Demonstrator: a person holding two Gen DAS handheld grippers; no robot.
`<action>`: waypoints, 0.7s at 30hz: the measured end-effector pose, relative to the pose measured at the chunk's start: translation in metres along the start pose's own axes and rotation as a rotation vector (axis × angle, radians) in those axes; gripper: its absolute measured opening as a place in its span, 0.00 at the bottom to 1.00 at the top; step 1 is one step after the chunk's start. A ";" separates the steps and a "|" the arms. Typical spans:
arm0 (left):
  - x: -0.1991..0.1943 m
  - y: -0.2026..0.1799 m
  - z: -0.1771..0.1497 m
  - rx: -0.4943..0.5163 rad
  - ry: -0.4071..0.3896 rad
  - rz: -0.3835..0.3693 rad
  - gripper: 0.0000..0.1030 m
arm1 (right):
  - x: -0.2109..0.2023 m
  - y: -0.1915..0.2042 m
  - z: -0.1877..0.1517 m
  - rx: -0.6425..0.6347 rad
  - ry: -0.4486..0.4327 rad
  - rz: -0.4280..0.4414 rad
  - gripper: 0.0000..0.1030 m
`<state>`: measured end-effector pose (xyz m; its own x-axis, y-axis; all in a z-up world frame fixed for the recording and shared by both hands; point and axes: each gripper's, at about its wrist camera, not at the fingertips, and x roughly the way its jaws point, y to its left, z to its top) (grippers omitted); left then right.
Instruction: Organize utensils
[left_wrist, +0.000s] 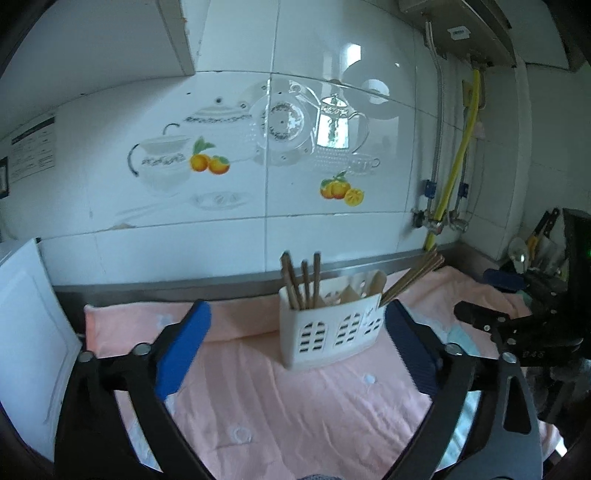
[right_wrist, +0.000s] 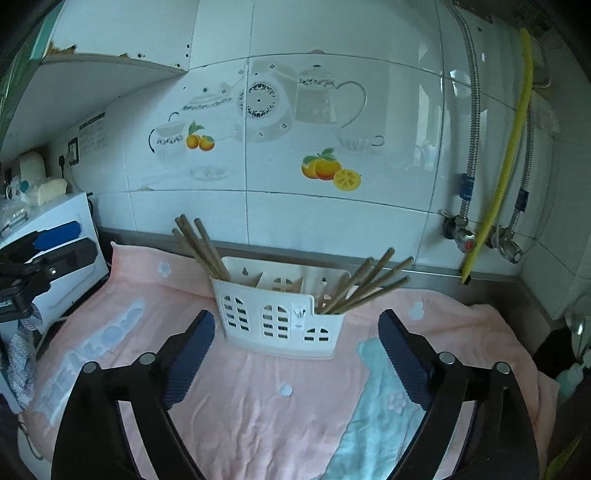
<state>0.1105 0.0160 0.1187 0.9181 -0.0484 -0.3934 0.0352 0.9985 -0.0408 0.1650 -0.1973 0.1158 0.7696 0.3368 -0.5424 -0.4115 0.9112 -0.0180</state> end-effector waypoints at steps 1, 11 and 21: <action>-0.002 0.000 -0.004 0.002 0.001 0.010 0.95 | -0.002 0.002 -0.004 0.003 -0.001 -0.002 0.88; -0.021 0.003 -0.044 -0.053 0.075 0.048 0.95 | -0.014 0.012 -0.038 0.047 0.007 -0.022 0.93; -0.034 -0.001 -0.073 -0.034 0.115 0.079 0.95 | -0.024 0.019 -0.074 0.126 0.053 -0.012 0.93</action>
<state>0.0504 0.0150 0.0649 0.8659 0.0262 -0.4995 -0.0509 0.9981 -0.0359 0.1029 -0.2059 0.0658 0.7458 0.3162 -0.5864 -0.3358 0.9386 0.0792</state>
